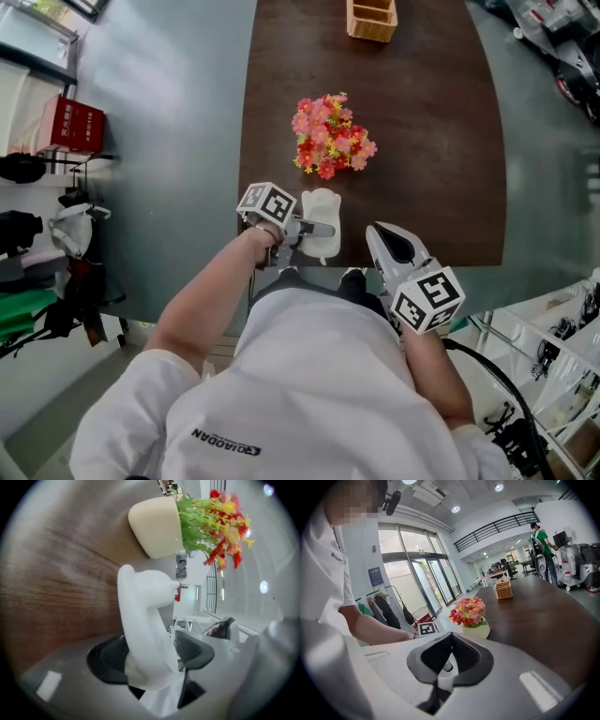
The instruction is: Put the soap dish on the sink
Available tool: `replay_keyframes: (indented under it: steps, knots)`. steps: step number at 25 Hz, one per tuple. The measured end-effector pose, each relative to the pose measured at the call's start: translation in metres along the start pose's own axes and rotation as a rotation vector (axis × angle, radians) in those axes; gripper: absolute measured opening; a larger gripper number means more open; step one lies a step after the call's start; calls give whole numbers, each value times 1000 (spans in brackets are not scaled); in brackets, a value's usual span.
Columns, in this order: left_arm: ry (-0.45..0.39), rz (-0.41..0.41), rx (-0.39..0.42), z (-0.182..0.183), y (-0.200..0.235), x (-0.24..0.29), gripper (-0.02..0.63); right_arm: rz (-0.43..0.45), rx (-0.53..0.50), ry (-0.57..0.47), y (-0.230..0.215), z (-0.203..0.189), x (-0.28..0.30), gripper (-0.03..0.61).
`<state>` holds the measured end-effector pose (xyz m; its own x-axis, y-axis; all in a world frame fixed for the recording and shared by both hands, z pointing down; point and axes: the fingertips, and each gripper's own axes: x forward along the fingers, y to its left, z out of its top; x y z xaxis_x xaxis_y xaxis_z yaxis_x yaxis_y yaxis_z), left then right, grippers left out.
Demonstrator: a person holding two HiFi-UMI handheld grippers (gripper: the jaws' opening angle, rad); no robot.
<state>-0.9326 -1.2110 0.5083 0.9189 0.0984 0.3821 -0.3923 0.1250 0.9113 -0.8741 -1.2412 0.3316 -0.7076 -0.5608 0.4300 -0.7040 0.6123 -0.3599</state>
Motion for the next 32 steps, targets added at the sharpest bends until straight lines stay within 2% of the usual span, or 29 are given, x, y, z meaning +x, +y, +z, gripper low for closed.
replay_keyframes:
  steps: [4, 7, 10, 12, 14, 17, 19, 20, 24, 29, 32]
  knots:
    - [-37, -2, 13, 4, -7, -4, 382, 9, -8, -3, 3, 0, 0, 2]
    - [-66, 66, 120, 3, -11, -8, 434, 16, -12, -8, 7, 0, -1, 2]
    - [-104, 163, 217, 6, -6, -12, 432, 21, -22, 1, 9, -3, 1, 2]
    - [-143, 159, 219, 9, -3, -14, 379, 17, -33, 42, 5, -17, 10, 2]
    - [-164, 118, 192, 8, -3, -13, 373, 4, -26, 120, -6, -44, 27, 2]
    - [-167, 94, 209, 8, -6, -10, 370, 6, 59, 223, -23, -84, 53, 2]
    - [-166, 91, 219, 8, -8, -10, 370, 26, 112, 266, -25, -98, 69, 65]
    - [-166, 90, 221, 8, -8, -11, 368, 31, 126, 287, -25, -102, 77, 72]
    - [-165, 88, 232, 8, -9, -11, 368, 12, 166, 365, -33, -113, 100, 86]
    - [-169, 81, 243, 6, -9, -11, 368, 27, 322, 418, -38, -120, 110, 91]
    - [-177, 77, 248, 8, -10, -11, 368, 31, 380, 439, -38, -121, 114, 91]
